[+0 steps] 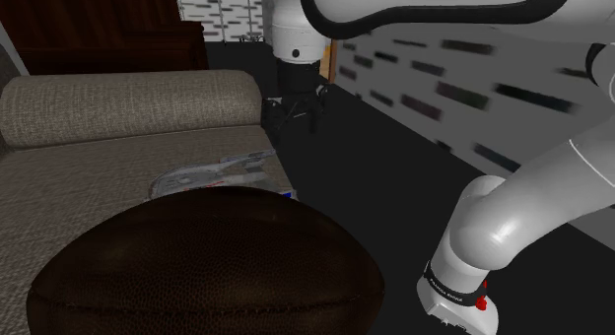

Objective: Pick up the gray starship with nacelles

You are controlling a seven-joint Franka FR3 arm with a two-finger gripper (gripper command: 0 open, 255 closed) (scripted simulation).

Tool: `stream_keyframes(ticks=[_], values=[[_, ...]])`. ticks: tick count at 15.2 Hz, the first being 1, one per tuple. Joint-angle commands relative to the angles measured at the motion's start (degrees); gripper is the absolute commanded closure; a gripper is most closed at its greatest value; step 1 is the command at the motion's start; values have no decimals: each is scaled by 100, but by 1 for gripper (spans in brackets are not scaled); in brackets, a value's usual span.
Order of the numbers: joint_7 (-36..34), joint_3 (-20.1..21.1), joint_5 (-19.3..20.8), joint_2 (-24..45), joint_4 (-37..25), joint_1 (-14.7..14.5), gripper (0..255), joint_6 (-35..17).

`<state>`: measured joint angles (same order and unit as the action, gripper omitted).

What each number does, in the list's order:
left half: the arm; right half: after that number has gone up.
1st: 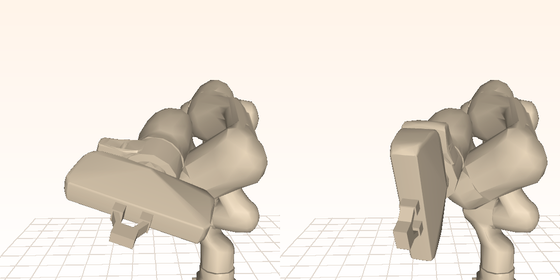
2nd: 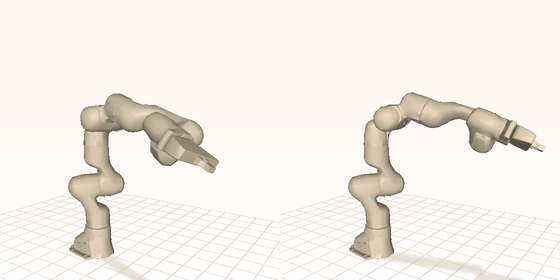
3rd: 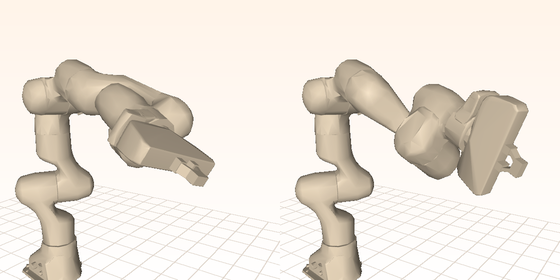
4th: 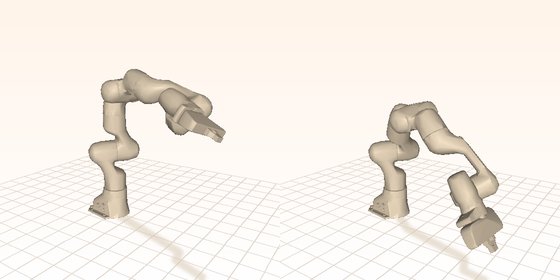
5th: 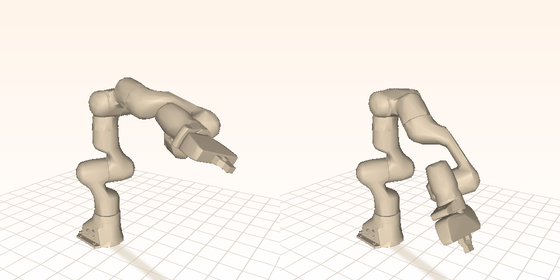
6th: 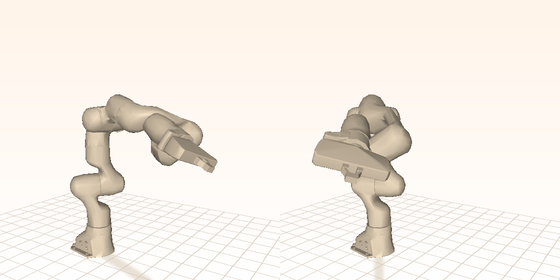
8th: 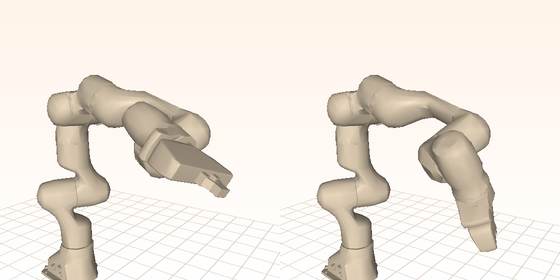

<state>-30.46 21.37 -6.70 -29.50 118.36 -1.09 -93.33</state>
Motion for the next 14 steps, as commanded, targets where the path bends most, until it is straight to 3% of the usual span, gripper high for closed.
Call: stream_keyframes(ticks=[1, 7, 14], values=[[-369, 280, 40, 342, -351, 22, 0, -4], [-1472, 1114, 413, 1447, -1460, 73, 0, 68], [-1466, 1115, 354, 1341, -823, 36, 0, -474]])
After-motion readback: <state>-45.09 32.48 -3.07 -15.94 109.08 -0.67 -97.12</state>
